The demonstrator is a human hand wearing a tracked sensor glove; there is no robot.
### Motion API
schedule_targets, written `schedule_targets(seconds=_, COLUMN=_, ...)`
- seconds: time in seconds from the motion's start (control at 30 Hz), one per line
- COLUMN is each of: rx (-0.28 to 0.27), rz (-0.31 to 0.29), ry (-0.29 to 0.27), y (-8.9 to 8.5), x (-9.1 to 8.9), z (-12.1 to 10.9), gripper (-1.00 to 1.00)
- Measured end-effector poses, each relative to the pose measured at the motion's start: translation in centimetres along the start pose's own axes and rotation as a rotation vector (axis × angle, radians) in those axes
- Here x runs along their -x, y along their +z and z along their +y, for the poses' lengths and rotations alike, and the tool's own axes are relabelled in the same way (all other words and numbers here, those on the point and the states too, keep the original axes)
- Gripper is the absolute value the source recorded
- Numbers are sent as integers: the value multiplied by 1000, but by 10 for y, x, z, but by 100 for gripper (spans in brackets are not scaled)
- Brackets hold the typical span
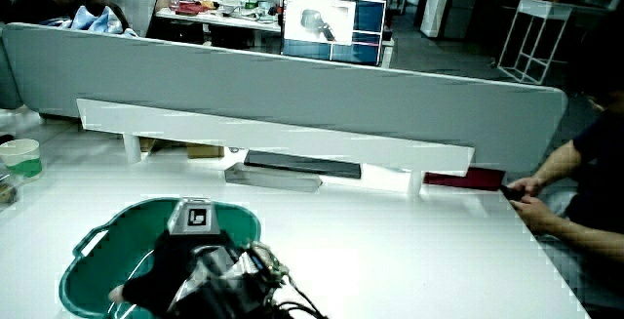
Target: Place apple into plate
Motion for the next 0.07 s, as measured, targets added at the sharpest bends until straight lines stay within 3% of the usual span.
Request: schedule_targets(seconds=0.07, rx=10, rz=-7, ry=55, y=-2, x=20, z=-9, gripper=-100)
